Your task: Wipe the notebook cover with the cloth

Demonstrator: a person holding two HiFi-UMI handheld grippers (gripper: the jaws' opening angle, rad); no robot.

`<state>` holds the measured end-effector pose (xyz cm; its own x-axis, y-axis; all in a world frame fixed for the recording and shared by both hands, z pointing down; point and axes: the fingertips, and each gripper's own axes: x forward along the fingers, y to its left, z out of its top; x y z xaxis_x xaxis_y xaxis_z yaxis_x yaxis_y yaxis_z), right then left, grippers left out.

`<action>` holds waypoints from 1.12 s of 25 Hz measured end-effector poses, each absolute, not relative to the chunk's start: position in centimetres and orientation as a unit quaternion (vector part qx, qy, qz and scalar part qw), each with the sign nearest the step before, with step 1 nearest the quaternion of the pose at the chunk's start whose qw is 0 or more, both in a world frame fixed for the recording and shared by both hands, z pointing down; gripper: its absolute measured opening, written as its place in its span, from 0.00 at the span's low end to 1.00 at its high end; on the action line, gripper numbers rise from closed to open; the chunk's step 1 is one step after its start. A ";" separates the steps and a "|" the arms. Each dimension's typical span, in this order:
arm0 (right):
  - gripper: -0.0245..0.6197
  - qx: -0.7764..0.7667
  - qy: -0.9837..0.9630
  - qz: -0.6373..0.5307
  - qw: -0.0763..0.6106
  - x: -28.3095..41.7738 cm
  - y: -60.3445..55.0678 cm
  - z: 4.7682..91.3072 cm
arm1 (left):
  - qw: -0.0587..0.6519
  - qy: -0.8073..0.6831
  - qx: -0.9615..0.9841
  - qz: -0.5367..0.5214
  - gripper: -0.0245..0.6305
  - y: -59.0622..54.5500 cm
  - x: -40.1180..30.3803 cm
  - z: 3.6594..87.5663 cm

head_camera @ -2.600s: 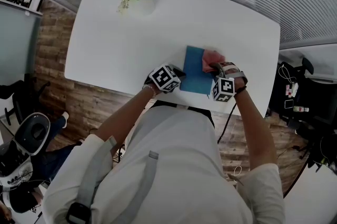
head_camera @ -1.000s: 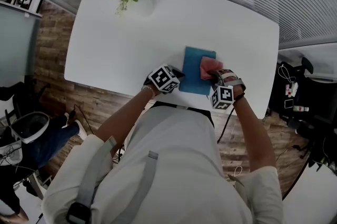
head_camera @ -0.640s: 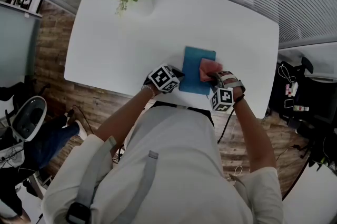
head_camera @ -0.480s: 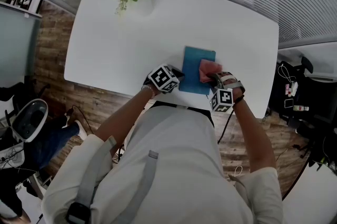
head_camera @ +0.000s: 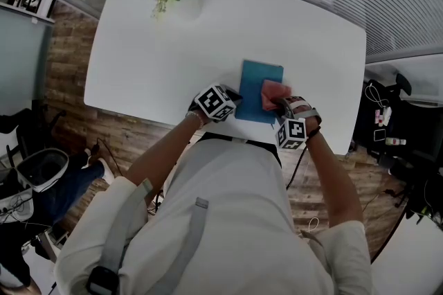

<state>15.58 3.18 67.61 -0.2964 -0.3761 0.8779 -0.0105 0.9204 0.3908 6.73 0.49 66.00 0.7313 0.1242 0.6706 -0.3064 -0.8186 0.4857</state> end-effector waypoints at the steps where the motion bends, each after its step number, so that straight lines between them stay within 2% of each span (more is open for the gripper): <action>1: 0.05 0.122 -0.790 -0.157 0.580 15.6 3.3 67.6 | 0.296 -0.052 0.882 0.363 0.04 0.5 6.7 66.0; 28: 0.05 0.123 -0.800 -0.145 0.570 15.1 5.4 67.5 | 0.296 -0.052 0.882 0.362 0.04 0.6 6.8 65.9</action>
